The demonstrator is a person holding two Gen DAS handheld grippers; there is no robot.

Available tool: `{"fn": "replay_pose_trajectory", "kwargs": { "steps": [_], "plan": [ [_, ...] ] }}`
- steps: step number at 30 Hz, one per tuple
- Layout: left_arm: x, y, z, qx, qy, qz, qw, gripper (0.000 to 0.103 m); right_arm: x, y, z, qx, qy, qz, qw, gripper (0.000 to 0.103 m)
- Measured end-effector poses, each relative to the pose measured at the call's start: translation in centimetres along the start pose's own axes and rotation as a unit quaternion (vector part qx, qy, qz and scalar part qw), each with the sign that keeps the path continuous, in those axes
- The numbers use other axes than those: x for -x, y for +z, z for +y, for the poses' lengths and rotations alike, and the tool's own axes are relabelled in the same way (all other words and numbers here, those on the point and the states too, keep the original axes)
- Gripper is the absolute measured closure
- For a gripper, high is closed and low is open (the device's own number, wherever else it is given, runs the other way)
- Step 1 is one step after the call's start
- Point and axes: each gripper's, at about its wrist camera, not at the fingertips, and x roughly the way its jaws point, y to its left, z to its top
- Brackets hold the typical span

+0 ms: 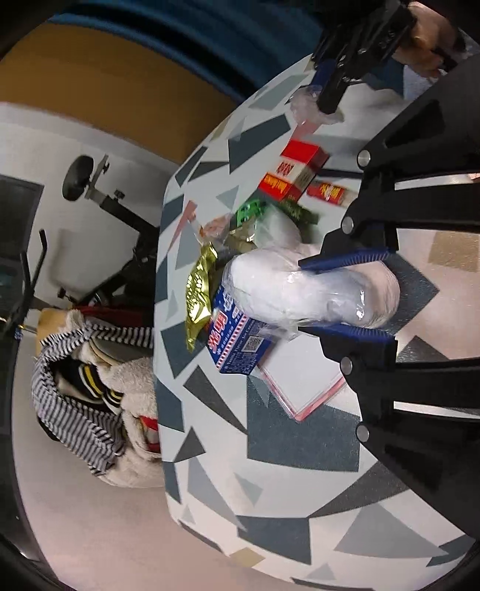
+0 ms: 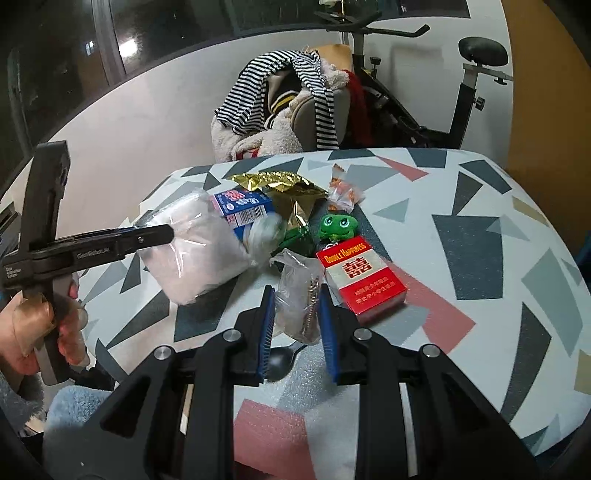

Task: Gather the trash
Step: 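Grasp the white plastic bag with the left tool while the right tool grasps the small clear bag, then carry both held bags down to the brown bin under the table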

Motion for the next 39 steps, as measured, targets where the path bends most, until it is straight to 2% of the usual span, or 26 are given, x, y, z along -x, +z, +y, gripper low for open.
{"fn": "replay_pose_trajectory", "kwargs": {
  "steps": [7,12,21,27,32,36,39],
  "plan": [
    [5.7,-0.1,-1.1,-0.005,-0.038,-0.028,0.9989,0.077,2.1,-0.3,0.9,0.000,0.006,-0.009,1.000,0.077],
    [9.5,-1.2,-2.4,-0.022,-0.051,-0.039,0.9977,0.077,4.2,-1.0,1.9,0.006,0.009,-0.016,1.000,0.077],
    [13.9,-6.1,-3.9,-0.030,-0.068,-0.039,0.9965,0.077,6.8,-3.2,3.5,0.024,0.013,-0.017,0.999,0.077],
    [14.6,-9.9,-3.9,-0.020,-0.076,-0.024,0.9966,0.077,7.6,-5.1,4.4,0.033,0.015,-0.011,0.999,0.077],
    [14.1,-13.8,-3.4,-0.004,-0.111,-0.005,0.9939,0.077,7.5,-7.0,5.1,0.042,0.022,0.000,0.999,0.077],
    [12.5,-17.2,-3.8,-0.012,-0.125,0.026,0.9917,0.077,6.7,-9.0,5.5,0.047,0.029,0.018,0.998,0.077],
    [10.7,-19.8,-4.5,-0.037,-0.117,0.057,0.9908,0.077,6.2,-10.2,5.9,0.049,0.036,0.024,0.998,0.077]
  ]
}}
